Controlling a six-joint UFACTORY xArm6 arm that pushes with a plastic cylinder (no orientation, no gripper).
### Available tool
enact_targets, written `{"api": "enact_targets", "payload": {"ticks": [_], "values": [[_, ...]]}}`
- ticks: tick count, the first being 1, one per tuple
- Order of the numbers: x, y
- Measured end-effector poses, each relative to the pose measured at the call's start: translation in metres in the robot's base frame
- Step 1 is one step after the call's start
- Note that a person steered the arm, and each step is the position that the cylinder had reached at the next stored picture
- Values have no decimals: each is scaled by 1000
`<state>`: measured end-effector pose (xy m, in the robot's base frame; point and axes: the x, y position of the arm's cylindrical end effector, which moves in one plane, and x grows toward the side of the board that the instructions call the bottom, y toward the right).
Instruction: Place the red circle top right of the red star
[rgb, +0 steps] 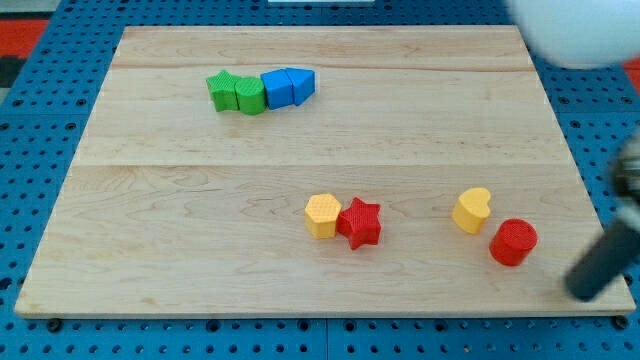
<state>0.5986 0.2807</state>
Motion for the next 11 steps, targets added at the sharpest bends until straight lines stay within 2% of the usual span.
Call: {"api": "enact_targets", "payload": {"ticks": [1, 2, 4, 8, 9, 10, 11], "values": [[-21, 46], [-25, 29], [-26, -66], [-75, -208], [-41, -174], [-40, -121], [-87, -84]]}}
